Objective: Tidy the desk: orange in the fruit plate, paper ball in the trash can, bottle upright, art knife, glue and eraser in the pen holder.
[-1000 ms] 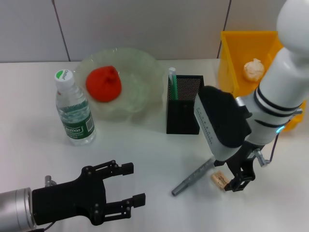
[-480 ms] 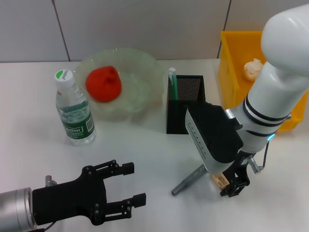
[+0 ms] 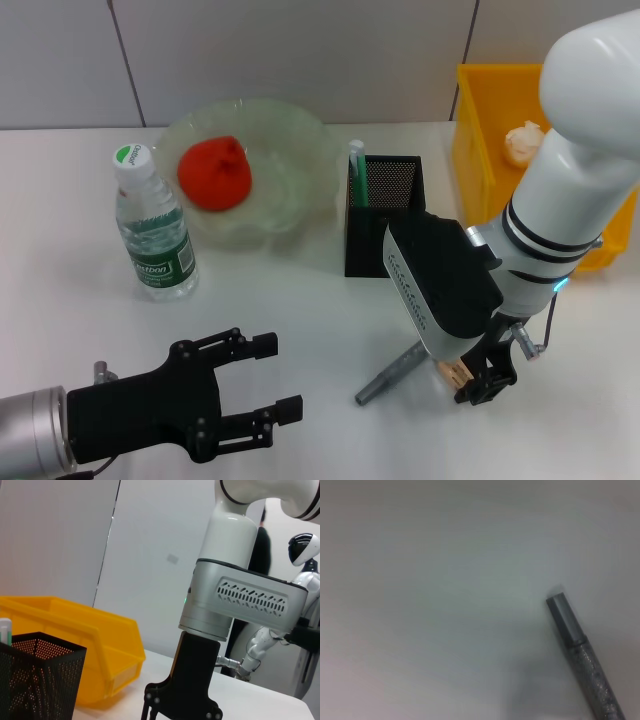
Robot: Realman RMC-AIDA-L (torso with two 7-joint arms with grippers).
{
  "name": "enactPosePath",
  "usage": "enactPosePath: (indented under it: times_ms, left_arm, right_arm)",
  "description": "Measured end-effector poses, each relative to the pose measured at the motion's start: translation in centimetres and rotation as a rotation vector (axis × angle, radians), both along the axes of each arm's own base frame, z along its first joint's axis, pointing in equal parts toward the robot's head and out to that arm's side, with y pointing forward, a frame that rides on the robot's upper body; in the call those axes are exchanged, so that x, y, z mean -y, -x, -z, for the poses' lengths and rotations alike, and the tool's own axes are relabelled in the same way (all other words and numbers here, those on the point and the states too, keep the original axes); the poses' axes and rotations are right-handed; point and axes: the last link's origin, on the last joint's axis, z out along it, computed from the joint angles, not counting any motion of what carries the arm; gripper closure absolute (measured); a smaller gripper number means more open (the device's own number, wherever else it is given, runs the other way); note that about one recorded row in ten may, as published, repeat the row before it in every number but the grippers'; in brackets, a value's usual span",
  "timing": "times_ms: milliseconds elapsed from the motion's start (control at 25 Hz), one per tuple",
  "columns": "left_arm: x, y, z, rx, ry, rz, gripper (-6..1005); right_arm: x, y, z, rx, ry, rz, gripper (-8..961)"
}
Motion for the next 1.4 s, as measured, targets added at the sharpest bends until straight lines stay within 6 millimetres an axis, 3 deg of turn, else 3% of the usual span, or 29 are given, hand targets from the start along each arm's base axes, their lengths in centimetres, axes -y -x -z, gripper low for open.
enactPosePath:
  times_ms: [600, 760, 960, 1120, 1160, 1400]
  left_arm:
    - [0.0, 0.0, 0.0, 0.003, 0.002, -0.001, 246]
    - [-0.1, 0.0, 0.0, 0.003, 0.0, -0.001, 247]
    - [-0.1, 0.0, -0.1, 0.003, 0.0, -0.001, 248]
    - [0.0, 0.0, 0.0, 0.001, 0.002, 0.002, 248]
    - [0.0, 0.0, 0.0, 0.0, 0.003, 0.004, 248]
    - [0.0, -0.1, 0.0, -0.003, 0.006, 0.011, 249]
  right_arm:
    - [-0.1, 0.9, -0.5, -0.033, -0.005, 0.019, 543]
    - [-0.1, 2.8, -2.6, -0.124, -0.001, 0.083, 543]
    - [-0.7, 5.0, -6.5, -0.304, -0.047, 0.159, 543]
    - [-2.1, 6.2, -9.3, -0.48, -0.153, 0.227, 543]
    - [-3.2, 6.5, -9.9, -0.538, -0.244, 0.263, 543]
    - [-6.0, 6.2, -9.9, -0.599, -0.465, 0.354, 544]
